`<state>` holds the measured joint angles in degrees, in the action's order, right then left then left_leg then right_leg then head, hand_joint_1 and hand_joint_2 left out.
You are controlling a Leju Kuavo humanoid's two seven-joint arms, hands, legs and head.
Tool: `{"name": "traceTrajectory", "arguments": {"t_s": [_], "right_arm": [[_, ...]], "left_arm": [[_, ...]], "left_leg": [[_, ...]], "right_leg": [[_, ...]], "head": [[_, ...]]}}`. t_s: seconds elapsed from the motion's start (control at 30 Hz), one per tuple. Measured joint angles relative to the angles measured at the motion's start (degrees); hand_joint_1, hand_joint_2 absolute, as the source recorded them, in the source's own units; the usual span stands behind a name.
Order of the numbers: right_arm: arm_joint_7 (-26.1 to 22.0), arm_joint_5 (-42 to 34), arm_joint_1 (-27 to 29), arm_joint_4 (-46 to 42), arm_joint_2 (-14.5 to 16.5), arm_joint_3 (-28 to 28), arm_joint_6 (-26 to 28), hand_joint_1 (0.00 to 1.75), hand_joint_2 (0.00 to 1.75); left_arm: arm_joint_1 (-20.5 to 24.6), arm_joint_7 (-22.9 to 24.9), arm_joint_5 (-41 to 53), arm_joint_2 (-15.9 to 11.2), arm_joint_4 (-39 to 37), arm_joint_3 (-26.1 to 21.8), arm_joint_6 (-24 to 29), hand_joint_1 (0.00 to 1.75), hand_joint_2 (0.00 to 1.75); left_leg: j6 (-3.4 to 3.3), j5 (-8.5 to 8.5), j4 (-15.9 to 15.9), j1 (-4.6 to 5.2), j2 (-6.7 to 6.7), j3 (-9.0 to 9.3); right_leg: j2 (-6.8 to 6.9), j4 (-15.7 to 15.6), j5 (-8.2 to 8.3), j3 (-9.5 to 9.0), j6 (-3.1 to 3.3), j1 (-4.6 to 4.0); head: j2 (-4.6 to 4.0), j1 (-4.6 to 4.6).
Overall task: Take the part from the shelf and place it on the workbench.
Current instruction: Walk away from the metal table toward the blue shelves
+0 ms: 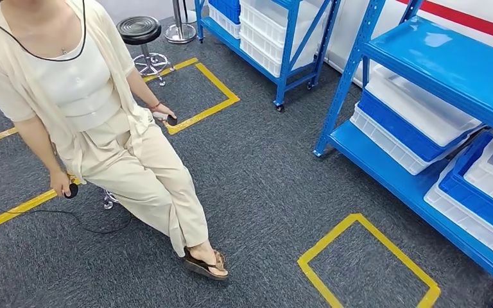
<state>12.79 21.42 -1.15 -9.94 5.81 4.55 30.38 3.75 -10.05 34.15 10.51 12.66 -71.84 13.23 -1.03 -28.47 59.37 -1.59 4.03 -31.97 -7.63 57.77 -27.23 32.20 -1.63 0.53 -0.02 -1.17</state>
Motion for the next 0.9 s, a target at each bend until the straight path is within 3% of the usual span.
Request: {"name": "traceTrajectory", "arguments": {"t_s": [0.03, 0.1, 0.17, 0.23, 0.27, 0.33, 0.4, 0.43, 0.5, 0.53, 0.6, 0.67, 0.73, 0.77, 0.8, 0.87, 0.9], "right_arm": [[0.1, 0.0, 0.1, 0.0, -0.1, 0.0, 0.0, 0.0, 0.0], [0.3, 0.0, 0.0, 0.0, -0.1, 0.0, -0.1, 0.0, 0.0], [0.3, 0.0, -0.2, 0.0, -0.1, 0.0, -0.3, 0.0, 0.0], [0.3, 0.0, -0.2, 0.0, -0.2, 0.0, -0.4, 0.0, 0.0], [0.4, 0.0, -0.1, 0.0, -0.2, 0.0, -0.4, 0.0, 0.0], [0.4, 0.0, 0.0, 0.0, -0.2, 0.0, -0.5, 0.0, 0.0], [0.5, 0.0, -0.1, 0.0, -0.2, 0.0, -0.5, 0.0, 0.0], [0.5, 0.0, -0.2, 0.0, -0.2, 0.0, -0.5, 0.0, 0.0], [0.5, -0.1, -0.2, 0.0, -0.3, 0.0, -0.5, 0.0, 0.0], [0.5, -0.2, -0.2, 0.0, -0.3, 0.0, -0.5, 0.0, 0.0], [0.4, -0.3, -0.3, 0.0, -0.3, 0.0, -0.4, 0.0, 0.0], [0.3, -0.5, -0.2, 0.0, -0.3, 0.0, -0.4, 0.0, 0.0], [0.3, -0.6, -0.1, 0.0, -0.3, 0.0, -0.4, 0.0, 0.0], [0.3, -0.7, -0.1, 0.0, -0.3, -0.1, -0.4, 0.0, 0.0], [0.3, -0.8, -0.1, 0.0, -0.2, -0.1, -0.4, 0.0, 0.0], [0.3, -0.9, -0.1, 0.0, -0.2, -0.3, -0.3, 0.0, 0.0], [0.3, -1.0, -0.2, 0.0, -0.1, -0.3, -0.2, 0.0, 0.0]], "left_arm": [[0.1, 0.0, 0.0, 0.1, 0.0, 0.0, 0.0, 0.0, 0.0], [0.1, 0.0, 0.0, 0.1, 0.0, 0.0, 0.1, 0.0, 0.0], [0.0, -0.1, 0.0, 0.2, 0.0, 0.0, 0.1, 0.0, 0.0], [0.0, -0.1, 0.0, 0.2, 0.0, 0.0, 0.1, 0.0, 0.0], [0.0, -0.1, 0.0, 0.2, 0.0, 0.0, 0.1, 0.0, 0.0], [0.0, -0.1, 0.0, 0.2, 0.0, 0.0, 0.0, 0.0, 0.0], [0.0, 0.0, 0.1, 0.2, 0.0, 0.0, 0.0, 0.0, 0.0], [0.0, 0.0, 0.1, 0.2, 0.0, 0.0, -0.1, 0.0, 0.0], [0.1, 0.0, 0.2, 0.2, 0.0, 0.0, -0.2, 0.0, 0.0], [0.2, 0.0, 0.2, 0.2, 0.0, 0.0, -0.3, 0.0, 0.0], [0.3, -0.1, 0.3, 0.2, 0.0, 0.0, -0.5, 0.0, 0.0], [0.2, -0.1, 0.3, 0.3, 0.0, 0.0, -0.5, 0.0, 0.0], [0.0, -0.1, 0.3, 0.3, 0.0, 0.0, -0.4, 0.0, 0.0], [-0.1, -0.1, 0.4, 0.3, 0.0, 0.0, -0.4, 0.0, 0.0], [-0.1, -0.2, 0.5, 0.2, 0.0, 0.0, -0.4, 0.0, 0.0], [-0.1, -0.2, 0.8, 0.2, 0.0, 0.0, -0.5, 0.0, 0.0], [-0.1, -0.2, 0.9, 0.2, 0.0, 0.0, -0.6, 0.0, 0.0]], "left_leg": [[-0.44, 0.18, -0.3, 0.06, -0.64, 0.16], [-1.29, 0.62, -1.0, 0.0, -2.2, 0.42], [-1.68, 0.68, -1.1, 0.24, -3.97, 0.47], [-1.72, 0.54, -1.1, 0.46, -5.68, 0.44], [-1.67, 0.46, -1.1, 0.48, -6.41, 0.49], [-1.35, 0.2, -1.1, 0.5, -7.71, 0.82], [-0.69, -0.26, -1.1, 0.73, -8.74, 1.41], [-0.31, -0.5, -1.1, 0.85, -9.2, 1.79], [0.41, -0.91, -1.4, 0.81, -10.26, 2.55], [0.73, -1.2, -1.3, 0.62, -10.38, 2.83], [1.2, -3.28, 1.3, 0.25, -8.36, 2.24], [1.45, -7.39, 8.4, 0.06, -5.15, -0.79], [1.72, -9.68, 14.8, 0.02, -4.03, -4.08], [1.79, -8.99, 15.2, -0.03, -3.91, -4.57], [1.79, -7.17, 13.3, -0.12, -3.79, -4.01], [1.7, -2.63, 5.7, -0.44, -2.08, -1.1], [1.63, -1.2, 2.5, -0.57, -1.07, 0.07]], "right_leg": [[0.23, 0.3, -0.13, 0.32, -0.31, 0.03], [2.96, 3.6, -1.94, 1.96, -0.34, -0.08], [6.14, 11.0, -5.38, 5.77, -0.01, -0.01], [6.93, 16.2, -7.05, 8.48, -0.38, 0.19], [7.12, 15.7, -6.51, 8.15, -0.86, 0.28], [8.6, 8.2, -3.5, 4.13, -1.85, 0.46], [11.2, 1.3, -0.83, 0.4, -1.84, 0.24], [11.96, 0.0, -0.27, -0.19, -1.44, 0.04], [11.23, -0.1, -0.08, -0.09, -0.54, -0.34], [10.56, -0.3, 0.02, -0.24, -0.12, 0.04], [9.27, -0.6, 0.38, -0.81, 0.94, 0.78], [8.04, -0.7, 0.57, -0.94, 1.69, 0.9], [6.5, -0.6, 0.56, -0.94, 1.86, 0.69], [5.65, -0.6, 0.56, -1.03, 1.85, 0.63], [4.8, -0.5, 0.55, -1.17, 1.83, 0.62], [3.27, -0.3, 0.47, -1.27, 1.69, 0.54], [2.55, -0.1, 0.38, -1.08, 1.47, 0.38]], "head": [[0.0, 0.01], [0.0, -0.28], [0.0, -0.53], [0.0, -0.54], [0.0, -0.56], [0.0, -0.6], [0.0, -0.63], [0.0, -0.56], [0.0, -0.46], [0.0, -0.36], [0.0, -0.09], [0.0, 0.2], [0.0, 0.25], [0.0, 0.26], [0.0, 0.27], [0.0, 0.33], [0.0, 0.32]]}}
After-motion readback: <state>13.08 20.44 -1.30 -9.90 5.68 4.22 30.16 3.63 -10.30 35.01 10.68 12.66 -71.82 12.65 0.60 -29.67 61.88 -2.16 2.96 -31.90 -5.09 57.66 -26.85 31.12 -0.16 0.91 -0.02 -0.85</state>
